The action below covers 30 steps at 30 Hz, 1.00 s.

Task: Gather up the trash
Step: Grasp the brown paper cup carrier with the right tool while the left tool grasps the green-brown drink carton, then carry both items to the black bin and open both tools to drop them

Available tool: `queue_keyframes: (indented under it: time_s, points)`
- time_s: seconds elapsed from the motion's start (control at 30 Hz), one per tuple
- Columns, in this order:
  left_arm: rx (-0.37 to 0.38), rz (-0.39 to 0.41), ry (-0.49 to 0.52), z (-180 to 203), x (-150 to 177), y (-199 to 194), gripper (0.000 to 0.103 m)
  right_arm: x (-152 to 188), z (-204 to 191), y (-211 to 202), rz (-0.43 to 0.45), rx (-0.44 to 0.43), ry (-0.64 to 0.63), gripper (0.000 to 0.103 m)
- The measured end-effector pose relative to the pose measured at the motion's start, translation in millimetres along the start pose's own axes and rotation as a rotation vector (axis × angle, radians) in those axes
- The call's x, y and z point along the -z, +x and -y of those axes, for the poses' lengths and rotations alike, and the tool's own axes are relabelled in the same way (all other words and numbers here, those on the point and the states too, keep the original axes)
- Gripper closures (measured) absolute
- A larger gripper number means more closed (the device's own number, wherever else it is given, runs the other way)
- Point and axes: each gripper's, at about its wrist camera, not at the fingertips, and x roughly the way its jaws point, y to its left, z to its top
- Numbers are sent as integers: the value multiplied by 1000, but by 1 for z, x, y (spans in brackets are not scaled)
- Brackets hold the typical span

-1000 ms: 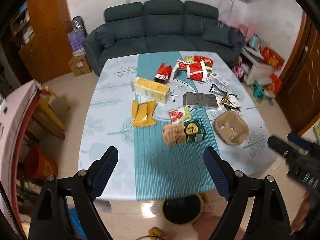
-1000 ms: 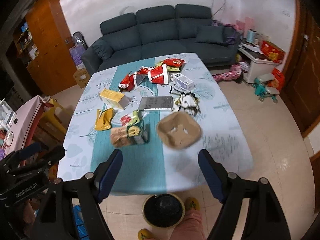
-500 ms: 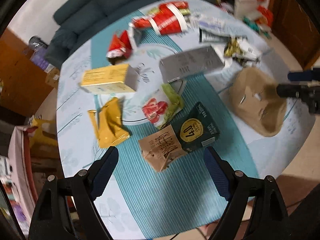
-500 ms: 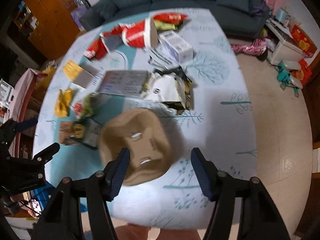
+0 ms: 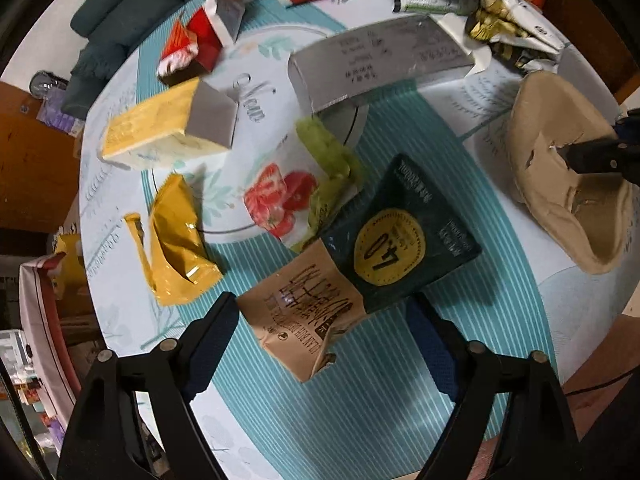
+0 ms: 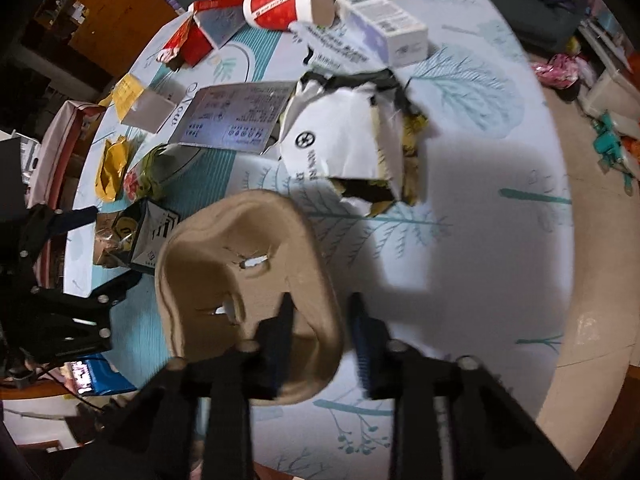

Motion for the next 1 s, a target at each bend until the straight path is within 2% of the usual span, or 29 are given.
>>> queue_keyframes:
  time_s: [0.07, 0.17, 0.3, 0.5, 0.77, 1.0]
  points:
    - [13, -8, -22, -2, 3, 2, 41, -1, -1, 0, 5, -8, 0, 84]
    - [36, -4, -79, -8, 11, 1, 52, 1, -2, -2, 9, -27, -1, 86]
    - [84, 12, -162, -16, 22, -4, 53, 4, -7, -5, 21, -33, 4, 89]
    - [139, 48, -243, -17, 46, -14, 54, 10, -22, -11, 65, 20, 4, 92]
    - [145, 118, -323, -25, 82, -39, 55, 25, -38, -28, 140, 13, 43, 92]
    - [171, 217, -355, -35, 131, -78, 55, 52, -64, -57, 242, 28, 104, 92]
